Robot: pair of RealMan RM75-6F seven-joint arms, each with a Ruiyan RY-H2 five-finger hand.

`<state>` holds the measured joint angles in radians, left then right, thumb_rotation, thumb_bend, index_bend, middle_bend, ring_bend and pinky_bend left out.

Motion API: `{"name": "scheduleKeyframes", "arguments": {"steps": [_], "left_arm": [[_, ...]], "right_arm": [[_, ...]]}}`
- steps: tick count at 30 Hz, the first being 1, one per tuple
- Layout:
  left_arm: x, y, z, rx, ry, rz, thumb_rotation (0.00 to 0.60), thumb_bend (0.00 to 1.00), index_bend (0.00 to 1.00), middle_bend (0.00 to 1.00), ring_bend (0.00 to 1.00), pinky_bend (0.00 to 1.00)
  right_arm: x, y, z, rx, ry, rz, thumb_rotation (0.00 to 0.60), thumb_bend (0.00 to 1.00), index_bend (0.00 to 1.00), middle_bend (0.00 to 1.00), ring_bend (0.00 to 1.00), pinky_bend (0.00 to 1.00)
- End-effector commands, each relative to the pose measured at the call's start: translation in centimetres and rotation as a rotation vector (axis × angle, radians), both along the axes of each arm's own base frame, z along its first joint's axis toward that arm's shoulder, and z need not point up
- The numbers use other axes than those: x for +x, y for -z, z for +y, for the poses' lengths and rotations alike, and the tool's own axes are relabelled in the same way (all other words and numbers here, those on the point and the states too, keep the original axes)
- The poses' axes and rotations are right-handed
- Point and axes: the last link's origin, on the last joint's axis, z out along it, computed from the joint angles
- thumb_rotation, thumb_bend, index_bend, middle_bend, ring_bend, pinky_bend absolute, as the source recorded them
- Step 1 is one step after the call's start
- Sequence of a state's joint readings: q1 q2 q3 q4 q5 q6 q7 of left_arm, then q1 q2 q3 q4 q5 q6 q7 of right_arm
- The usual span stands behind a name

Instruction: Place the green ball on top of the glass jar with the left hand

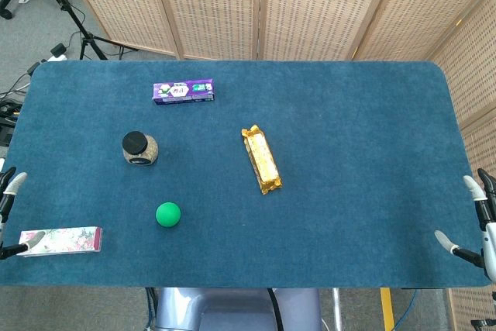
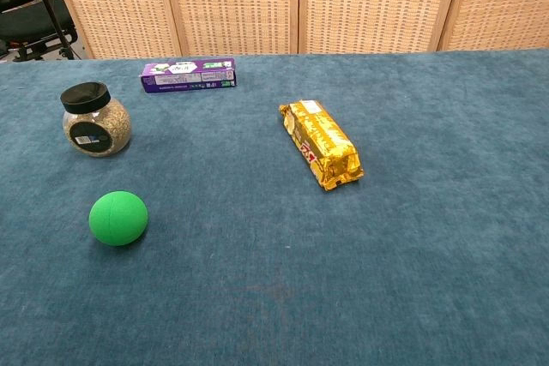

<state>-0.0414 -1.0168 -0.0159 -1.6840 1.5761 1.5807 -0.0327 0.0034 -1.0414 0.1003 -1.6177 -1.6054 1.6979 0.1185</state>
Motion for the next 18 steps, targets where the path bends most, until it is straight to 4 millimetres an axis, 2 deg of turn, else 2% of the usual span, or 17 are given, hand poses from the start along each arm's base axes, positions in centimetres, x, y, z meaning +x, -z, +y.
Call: {"name": "scheduleKeyframes", "arguments": {"steps": [1,10,15,18], "left_arm": [[0.0,0.0,0.0,0.003,0.0,0.001,0.6,0.0,0.0,0.0,0.0,0.0],[0.0,0.1,0.1,-0.001,0.006,-0.001,0.6,0.0,0.0,0.0,0.0,0.0],[1.7,1.7,1.5,-0.111,0.132,-0.02,0.6,0.0,0.0,0.0,0.0,0.0],[3.0,3.4,2.7,-0.232,0.209,-0.018,0.6,0.0,0.0,0.0,0.0,0.0]], "right_arm": [[0.0,-0.1,0.0,-0.004,0.002,-0.001,0.6,0.0,0.0,0.0,0.0,0.0],[0.0,0.0,0.0,0.006,0.013,-0.001,0.6,0.0,0.0,0.0,0.0,0.0],[-0.2,-0.3,-0.1,0.002,0.02,-0.015,0.6,0.0,0.0,0.0,0.0,0.0],[-0.2,-0.4,-0.1,0.004,0.022,-0.022,0.6,0.0,0.0,0.0,0.0,0.0]]}}
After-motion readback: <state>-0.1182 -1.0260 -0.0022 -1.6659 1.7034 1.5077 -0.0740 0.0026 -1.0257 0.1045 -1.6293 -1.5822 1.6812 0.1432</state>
